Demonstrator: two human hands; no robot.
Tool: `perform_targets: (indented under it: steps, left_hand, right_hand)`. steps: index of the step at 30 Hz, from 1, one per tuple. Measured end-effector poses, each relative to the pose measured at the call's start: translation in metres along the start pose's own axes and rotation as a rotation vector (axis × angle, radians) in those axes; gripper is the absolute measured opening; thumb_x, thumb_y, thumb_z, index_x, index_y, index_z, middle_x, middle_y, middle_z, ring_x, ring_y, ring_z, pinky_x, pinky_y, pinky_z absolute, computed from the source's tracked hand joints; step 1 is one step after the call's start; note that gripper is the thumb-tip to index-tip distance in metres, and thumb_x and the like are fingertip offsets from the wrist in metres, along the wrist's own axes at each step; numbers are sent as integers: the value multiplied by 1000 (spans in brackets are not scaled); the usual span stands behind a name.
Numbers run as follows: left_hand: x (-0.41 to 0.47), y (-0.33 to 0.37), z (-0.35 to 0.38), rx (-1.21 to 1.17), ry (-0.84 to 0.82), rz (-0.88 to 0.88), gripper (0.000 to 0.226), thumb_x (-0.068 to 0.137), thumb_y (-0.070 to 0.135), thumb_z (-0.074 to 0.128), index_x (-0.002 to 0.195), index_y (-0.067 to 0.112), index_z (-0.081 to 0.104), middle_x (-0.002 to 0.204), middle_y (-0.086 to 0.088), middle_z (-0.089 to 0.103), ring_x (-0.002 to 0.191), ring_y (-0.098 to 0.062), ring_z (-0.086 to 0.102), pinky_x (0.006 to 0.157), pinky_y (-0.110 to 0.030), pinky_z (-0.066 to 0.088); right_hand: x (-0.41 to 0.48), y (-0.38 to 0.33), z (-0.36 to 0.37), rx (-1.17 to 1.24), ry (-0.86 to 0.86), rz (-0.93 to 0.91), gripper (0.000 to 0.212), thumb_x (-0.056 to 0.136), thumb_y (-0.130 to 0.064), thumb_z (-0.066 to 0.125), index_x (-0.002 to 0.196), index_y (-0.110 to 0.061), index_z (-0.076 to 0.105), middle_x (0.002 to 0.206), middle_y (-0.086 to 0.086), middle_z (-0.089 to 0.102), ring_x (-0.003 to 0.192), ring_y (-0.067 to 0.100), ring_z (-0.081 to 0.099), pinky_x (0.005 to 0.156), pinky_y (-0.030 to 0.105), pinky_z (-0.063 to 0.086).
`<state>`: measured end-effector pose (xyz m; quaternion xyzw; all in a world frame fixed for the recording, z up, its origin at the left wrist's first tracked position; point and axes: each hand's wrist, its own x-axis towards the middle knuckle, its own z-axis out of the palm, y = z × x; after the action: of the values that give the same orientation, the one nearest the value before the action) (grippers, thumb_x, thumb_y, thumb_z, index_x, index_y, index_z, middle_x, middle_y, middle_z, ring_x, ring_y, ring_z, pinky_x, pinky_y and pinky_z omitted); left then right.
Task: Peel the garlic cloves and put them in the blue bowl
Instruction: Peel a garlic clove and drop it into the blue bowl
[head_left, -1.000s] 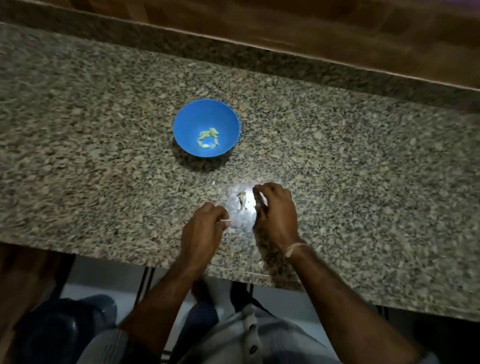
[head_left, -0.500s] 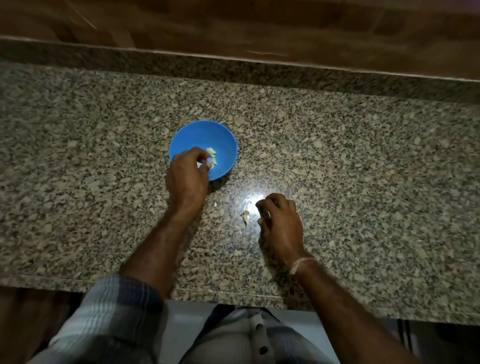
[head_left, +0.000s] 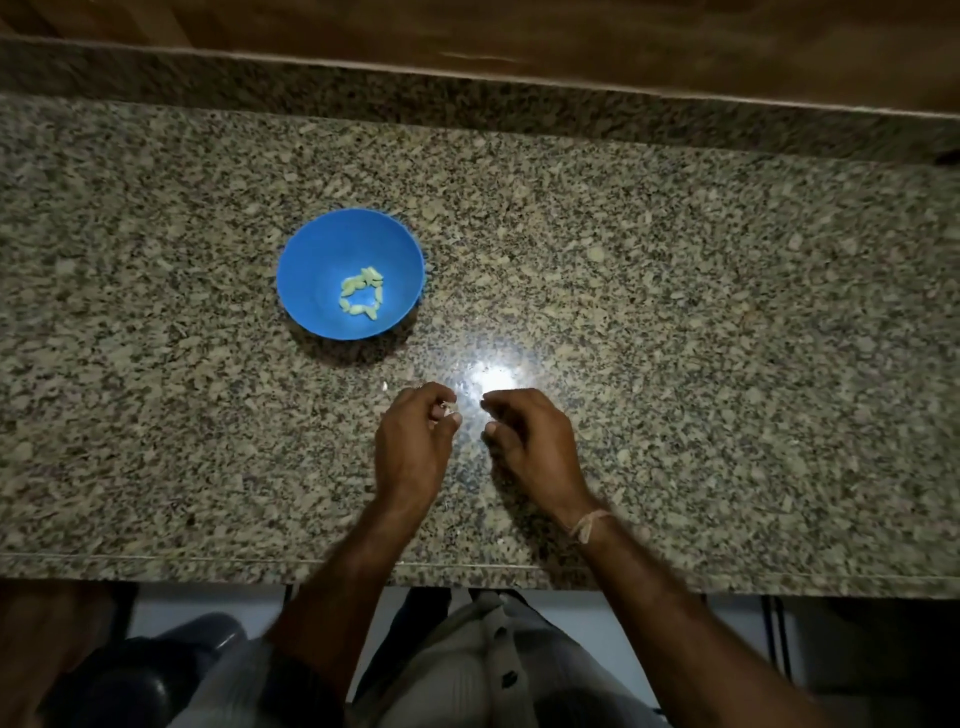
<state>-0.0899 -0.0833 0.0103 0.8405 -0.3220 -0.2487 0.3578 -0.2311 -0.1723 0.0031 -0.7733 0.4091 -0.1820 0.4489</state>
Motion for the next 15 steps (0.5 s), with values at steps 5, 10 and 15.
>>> perform_targets:
  steps: [5, 10, 15]
  left_hand:
    - [-5, 6, -1, -392, -86, -234, 17, 92, 2, 72, 101, 16, 73, 83, -5, 74, 78, -16, 73, 69, -23, 56]
    - [-19, 15, -7, -764, -115, -367, 19, 98, 2, 67, 113, 11, 73, 97, -11, 78, 84, -18, 74, 74, -28, 60]
    - [-27, 23, -11, -785, -92, -349, 20, 97, 0, 67, 113, 11, 73, 100, -14, 77, 83, -16, 72, 72, -24, 60]
  right_hand:
    - [-5, -14, 9, 293, -80, 230, 23, 95, -13, 74, 118, -12, 77, 106, -1, 79, 100, 11, 74, 91, 31, 61]
    - [-6, -21, 0, 469, -82, 282, 16, 92, -13, 78, 108, -10, 79, 96, 3, 81, 92, 18, 78, 85, 38, 64]
    - [-5, -24, -12, 399, -90, 204, 14, 91, -16, 81, 105, -12, 81, 96, -2, 81, 93, 14, 77, 88, 40, 63]
